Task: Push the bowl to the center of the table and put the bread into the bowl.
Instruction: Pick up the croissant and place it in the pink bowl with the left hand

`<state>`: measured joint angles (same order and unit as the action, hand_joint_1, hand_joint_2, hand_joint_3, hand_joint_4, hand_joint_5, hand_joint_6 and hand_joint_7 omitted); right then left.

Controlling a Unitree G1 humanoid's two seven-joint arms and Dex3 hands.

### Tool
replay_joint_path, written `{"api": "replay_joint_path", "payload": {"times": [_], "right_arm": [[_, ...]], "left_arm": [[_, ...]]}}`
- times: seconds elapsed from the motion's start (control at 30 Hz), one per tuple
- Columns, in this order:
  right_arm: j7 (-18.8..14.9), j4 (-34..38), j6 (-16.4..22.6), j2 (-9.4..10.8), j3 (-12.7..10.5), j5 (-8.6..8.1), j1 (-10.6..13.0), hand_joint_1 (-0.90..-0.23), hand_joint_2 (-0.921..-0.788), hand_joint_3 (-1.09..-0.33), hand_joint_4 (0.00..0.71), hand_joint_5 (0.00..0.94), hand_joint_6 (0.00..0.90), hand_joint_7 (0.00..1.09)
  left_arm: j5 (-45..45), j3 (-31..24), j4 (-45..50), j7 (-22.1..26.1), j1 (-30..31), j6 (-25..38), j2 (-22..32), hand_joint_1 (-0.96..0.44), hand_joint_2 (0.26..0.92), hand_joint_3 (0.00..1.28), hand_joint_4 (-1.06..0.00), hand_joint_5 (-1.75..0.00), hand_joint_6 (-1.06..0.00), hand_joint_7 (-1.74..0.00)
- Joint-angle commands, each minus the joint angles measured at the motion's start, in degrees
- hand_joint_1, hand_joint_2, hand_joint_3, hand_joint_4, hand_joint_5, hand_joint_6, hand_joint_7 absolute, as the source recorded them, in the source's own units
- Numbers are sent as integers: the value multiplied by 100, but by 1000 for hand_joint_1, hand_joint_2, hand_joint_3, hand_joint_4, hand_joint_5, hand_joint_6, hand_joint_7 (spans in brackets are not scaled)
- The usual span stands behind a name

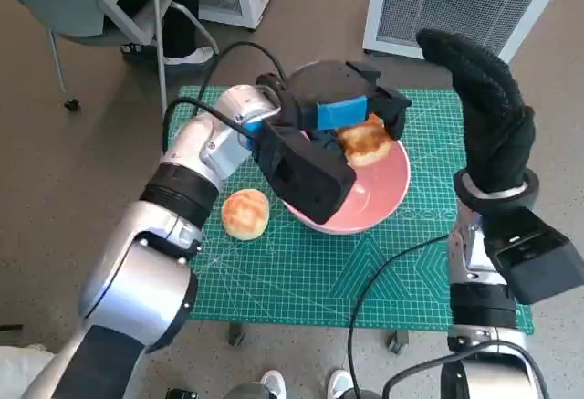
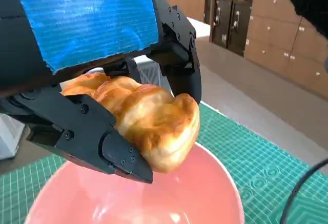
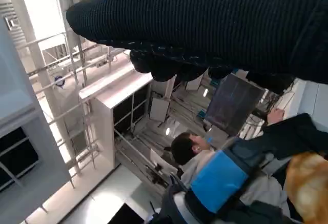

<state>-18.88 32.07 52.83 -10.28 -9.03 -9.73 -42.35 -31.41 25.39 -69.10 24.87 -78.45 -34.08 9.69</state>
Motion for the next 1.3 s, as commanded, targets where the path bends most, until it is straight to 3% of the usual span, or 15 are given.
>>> {"api": "replay_joint_path", "payload": {"times": [0.03,0.2,0.47,0.67,0.87,1.1,1.3], "right_arm": [[161,-82,-60,-55,-15,151,238,-606,-921,-738,333,5,66,612],[256,-160,-80,-83,1,229,294,-610,-921,-750,331,4,66,612],[338,-119,-72,-111,40,278,278,-612,-921,-757,330,3,65,612],[312,-75,-102,-99,62,218,256,-609,-921,-757,330,3,64,613],[291,-84,-154,-77,85,171,252,-597,-921,-759,333,4,64,613],[239,-149,-249,-79,113,80,255,-590,-921,-760,337,5,65,613],[227,-210,-300,-95,131,47,265,-593,-921,-759,338,5,66,612]], "left_arm": [[233,-111,-1,551,47,333,-41,-173,920,64,-207,-133,-312,-244],[226,-118,157,518,177,227,46,-231,921,39,-153,-22,-301,-119],[145,-85,502,185,456,-187,355,-327,921,35,-90,-1,-255,-60],[323,-225,720,183,607,-696,670,-364,921,41,-85,-1,-250,-50],[676,-468,961,443,780,-911,1001,-386,921,58,-111,-13,-275,-59],[1331,-868,1672,1132,1221,-571,1507,-355,921,54,-154,-22,-290,-57],[1518,-1073,2313,1281,1677,-441,1901,-312,918,36,-177,-19,-304,-53]]}}
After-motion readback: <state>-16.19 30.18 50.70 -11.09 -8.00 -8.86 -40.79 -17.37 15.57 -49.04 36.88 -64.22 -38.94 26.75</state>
